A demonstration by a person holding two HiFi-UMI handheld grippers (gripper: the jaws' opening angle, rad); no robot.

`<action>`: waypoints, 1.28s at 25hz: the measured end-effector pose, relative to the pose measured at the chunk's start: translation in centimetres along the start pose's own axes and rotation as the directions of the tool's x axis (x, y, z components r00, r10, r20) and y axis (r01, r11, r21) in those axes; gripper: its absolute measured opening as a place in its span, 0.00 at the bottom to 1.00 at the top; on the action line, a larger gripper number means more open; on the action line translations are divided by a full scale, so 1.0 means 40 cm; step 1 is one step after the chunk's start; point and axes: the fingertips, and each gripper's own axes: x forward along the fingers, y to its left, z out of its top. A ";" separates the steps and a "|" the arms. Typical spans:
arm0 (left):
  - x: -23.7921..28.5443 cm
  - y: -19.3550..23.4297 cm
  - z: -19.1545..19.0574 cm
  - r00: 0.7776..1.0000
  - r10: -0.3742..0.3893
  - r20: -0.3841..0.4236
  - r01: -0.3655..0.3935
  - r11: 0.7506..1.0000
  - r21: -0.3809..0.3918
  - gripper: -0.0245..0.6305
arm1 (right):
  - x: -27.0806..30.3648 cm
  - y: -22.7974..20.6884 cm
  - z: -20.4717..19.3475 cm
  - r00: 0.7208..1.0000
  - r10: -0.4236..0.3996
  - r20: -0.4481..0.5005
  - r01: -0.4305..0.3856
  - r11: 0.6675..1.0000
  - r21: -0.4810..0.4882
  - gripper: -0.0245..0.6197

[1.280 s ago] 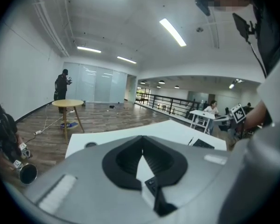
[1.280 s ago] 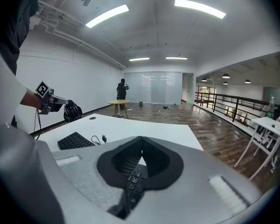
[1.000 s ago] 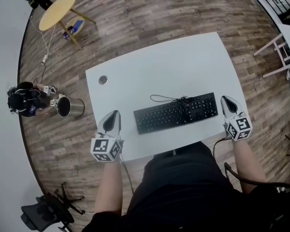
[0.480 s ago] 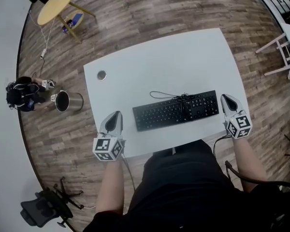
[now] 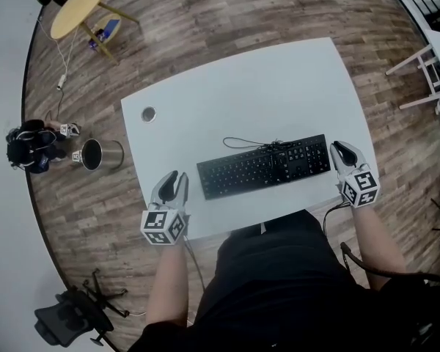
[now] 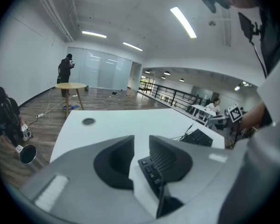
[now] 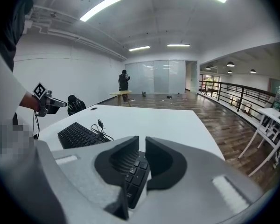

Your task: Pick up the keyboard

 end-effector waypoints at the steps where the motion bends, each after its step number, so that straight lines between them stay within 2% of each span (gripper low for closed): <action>1: 0.002 0.000 -0.002 1.000 0.000 -0.006 0.000 1.000 -0.001 0.19 | 0.001 0.001 -0.002 1.000 0.002 -0.003 -0.002 1.000 0.001 0.11; 15: 0.047 -0.024 -0.058 0.994 -0.051 -0.097 0.048 0.998 -0.029 0.22 | 0.023 -0.011 -0.039 0.999 0.007 -0.046 -0.006 1.000 0.023 0.18; 20: 0.065 -0.040 -0.090 0.986 -0.089 -0.144 0.081 0.995 -0.062 0.30 | 0.037 -0.007 -0.058 0.997 0.031 -0.066 -0.028 0.999 0.043 0.21; 32: 0.096 -0.046 -0.150 0.966 -0.133 -0.222 0.113 0.989 -0.100 0.35 | 0.058 -0.002 -0.097 0.990 0.056 -0.127 -0.049 0.997 0.060 0.30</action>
